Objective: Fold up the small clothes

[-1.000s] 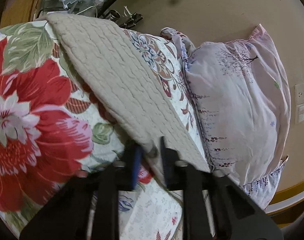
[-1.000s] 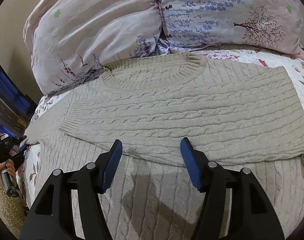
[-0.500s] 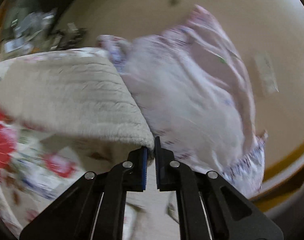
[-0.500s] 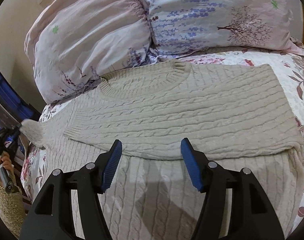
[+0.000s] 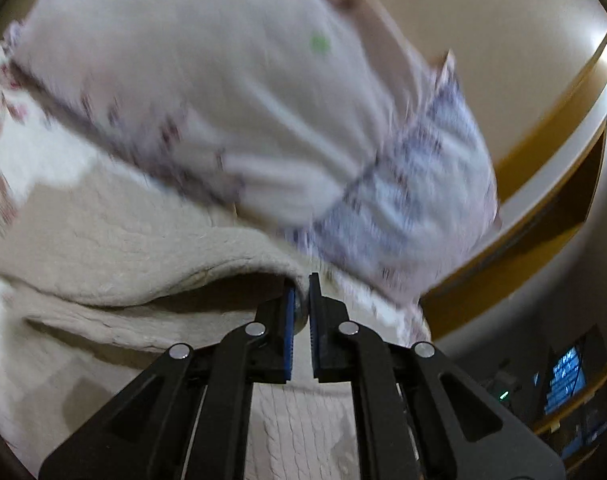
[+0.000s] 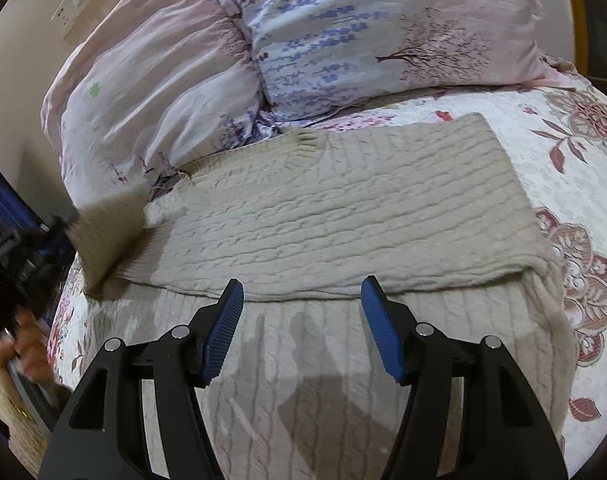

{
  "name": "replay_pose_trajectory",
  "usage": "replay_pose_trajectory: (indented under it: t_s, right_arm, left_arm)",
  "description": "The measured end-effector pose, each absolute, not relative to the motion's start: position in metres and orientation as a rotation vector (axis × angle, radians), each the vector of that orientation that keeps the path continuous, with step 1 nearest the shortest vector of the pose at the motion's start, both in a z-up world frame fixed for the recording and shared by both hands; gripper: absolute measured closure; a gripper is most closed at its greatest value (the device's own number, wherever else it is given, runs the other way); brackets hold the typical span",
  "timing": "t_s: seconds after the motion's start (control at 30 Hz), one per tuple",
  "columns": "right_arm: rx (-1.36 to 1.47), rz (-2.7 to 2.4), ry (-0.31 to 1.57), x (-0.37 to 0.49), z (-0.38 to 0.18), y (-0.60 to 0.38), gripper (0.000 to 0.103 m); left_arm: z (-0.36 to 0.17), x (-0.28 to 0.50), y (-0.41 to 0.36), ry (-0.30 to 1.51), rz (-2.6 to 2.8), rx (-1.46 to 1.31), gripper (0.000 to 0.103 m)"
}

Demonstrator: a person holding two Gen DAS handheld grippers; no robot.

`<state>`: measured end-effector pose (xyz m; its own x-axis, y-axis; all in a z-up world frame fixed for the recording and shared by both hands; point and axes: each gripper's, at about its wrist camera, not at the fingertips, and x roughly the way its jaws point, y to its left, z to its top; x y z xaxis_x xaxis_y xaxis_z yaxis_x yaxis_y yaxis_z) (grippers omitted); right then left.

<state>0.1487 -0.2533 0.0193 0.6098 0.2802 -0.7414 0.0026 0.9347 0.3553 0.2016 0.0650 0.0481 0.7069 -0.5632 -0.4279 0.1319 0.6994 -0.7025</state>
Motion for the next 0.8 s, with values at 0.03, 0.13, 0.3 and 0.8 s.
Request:
replay_pose_trajectory:
  t_s: [0.03,0.13,0.3,0.8]
  right_arm:
    - [0.34,0.162,0.906,0.148,0.018,-0.255,0.04]
    - [0.34,0.161,0.908,0.148,0.015,-0.257,0.04]
    - [0.312,0.169,0.911,0.15,0.015,-0.249,0.04]
    - [-0.231,0.651,0.708,0.168,0.06,-0.072,0.048]
  left_arm:
    - [0.04,0.204,0.058,0.705,-0.424,-0.69,0.097]
    - [0.021,0.205,0.045,0.761,-0.417,-0.668,0.097]
    - [0.0,0.206,0.043,0.851,-0.432,-0.66,0.087]
    - [-0.014,0.168,0.176,0.8,-0.217,-0.841,0.062]
